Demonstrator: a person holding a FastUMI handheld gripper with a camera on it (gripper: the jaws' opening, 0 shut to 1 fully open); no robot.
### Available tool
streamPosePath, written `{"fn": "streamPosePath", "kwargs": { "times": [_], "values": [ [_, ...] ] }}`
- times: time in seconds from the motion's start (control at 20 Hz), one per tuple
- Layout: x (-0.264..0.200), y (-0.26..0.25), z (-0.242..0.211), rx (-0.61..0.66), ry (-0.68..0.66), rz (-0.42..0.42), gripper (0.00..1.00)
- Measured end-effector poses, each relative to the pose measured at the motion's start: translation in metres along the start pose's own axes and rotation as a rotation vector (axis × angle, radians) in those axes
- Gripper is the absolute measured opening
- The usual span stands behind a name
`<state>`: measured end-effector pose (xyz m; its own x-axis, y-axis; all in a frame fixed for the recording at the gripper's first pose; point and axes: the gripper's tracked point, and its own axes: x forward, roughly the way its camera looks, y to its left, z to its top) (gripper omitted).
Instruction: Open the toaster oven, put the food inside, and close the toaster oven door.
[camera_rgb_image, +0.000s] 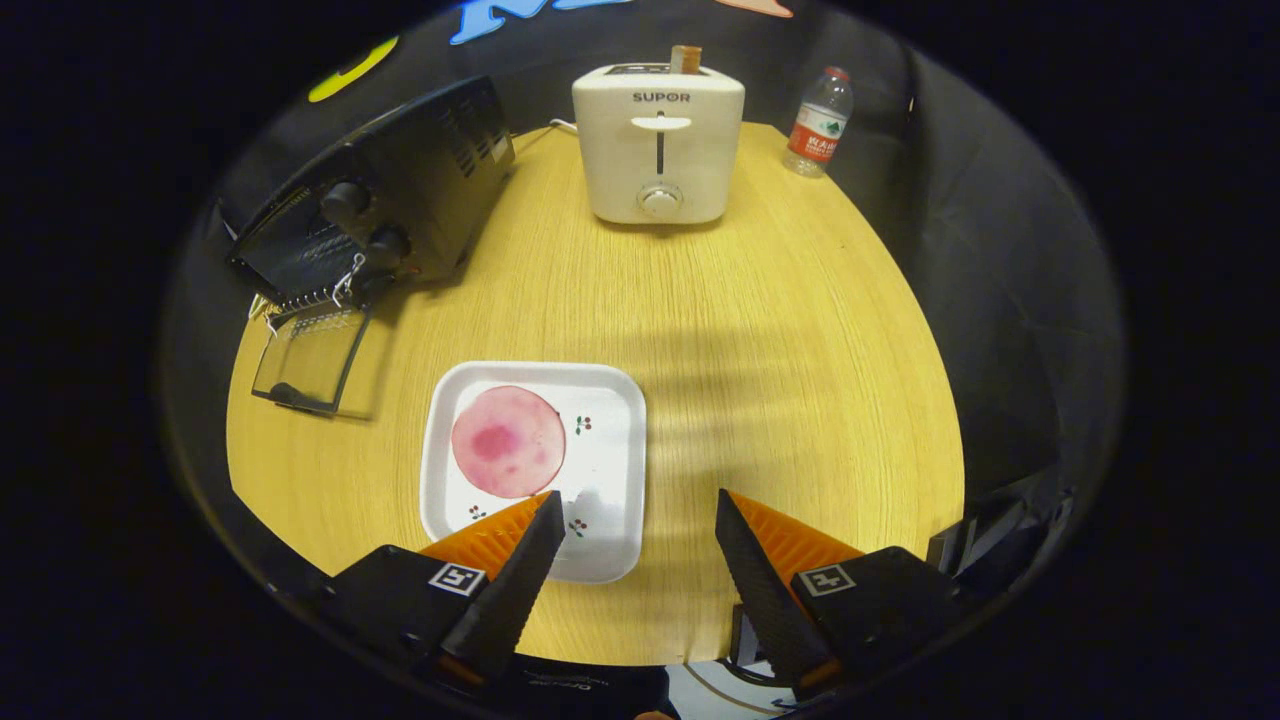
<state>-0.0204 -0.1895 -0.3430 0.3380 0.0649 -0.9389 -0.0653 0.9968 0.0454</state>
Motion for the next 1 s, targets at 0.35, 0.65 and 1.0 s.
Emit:
{"fn": "streamPosePath", "kwargs": {
  "times": [0.35,0.65,1.0],
  "values": [
    [0.026,0.006,-0.003,0.003,0.111,0.061,0.73],
    [0.029,0.009,-0.009,0.048,0.144,0.091,0.24],
    [0.032,0.011,-0.008,0.060,0.129,0.156,0.02]
  ]
}}
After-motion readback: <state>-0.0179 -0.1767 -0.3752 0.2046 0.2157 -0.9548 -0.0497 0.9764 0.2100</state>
